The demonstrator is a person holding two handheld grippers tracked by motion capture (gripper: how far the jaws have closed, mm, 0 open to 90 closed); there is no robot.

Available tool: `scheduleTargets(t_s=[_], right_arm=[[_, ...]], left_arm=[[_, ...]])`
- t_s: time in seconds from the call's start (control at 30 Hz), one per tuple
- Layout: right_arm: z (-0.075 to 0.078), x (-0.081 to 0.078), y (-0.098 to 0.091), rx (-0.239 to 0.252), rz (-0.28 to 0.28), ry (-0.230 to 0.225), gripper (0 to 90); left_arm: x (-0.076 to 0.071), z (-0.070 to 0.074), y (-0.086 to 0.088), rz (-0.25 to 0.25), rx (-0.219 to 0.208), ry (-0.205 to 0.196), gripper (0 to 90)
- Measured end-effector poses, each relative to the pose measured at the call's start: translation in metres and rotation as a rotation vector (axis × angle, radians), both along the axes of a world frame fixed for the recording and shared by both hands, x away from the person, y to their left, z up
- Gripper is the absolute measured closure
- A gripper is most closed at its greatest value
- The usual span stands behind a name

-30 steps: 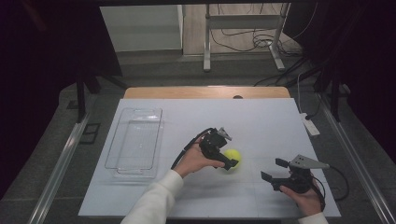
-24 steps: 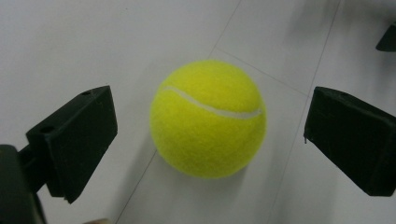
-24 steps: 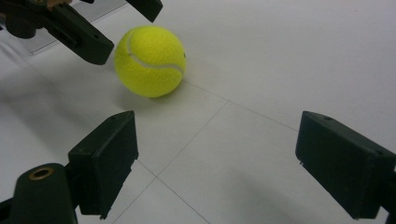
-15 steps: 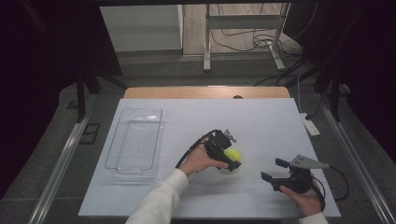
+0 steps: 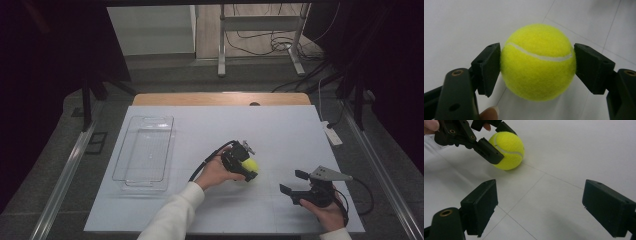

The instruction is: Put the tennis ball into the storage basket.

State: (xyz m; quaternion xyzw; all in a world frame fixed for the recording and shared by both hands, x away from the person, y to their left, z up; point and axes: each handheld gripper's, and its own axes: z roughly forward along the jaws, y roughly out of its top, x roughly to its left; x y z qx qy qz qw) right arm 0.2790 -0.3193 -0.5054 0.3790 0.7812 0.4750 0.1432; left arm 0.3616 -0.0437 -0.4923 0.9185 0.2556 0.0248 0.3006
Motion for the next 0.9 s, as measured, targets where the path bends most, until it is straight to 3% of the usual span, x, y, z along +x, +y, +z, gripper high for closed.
scheduleTargets(t_s=[0.27, 0.47, 0.9], right_arm=[[0.000, 0.000, 0.000, -0.002, -0.002, 0.000, 13.2], [-0.001, 0.000, 0.000, -0.008, -0.007, 0.003, 13.2], [-0.001, 0.000, 0.000, -0.008, -0.007, 0.003, 13.2]], left_arm=[[-0.002, 0.002, 0.004, 0.006, 0.006, -0.023, 26.3], [-0.008, 0.010, 0.011, 0.021, -0.018, -0.055, 26.3], [-0.016, 0.021, 0.026, 0.021, -0.072, -0.082, 26.3]])
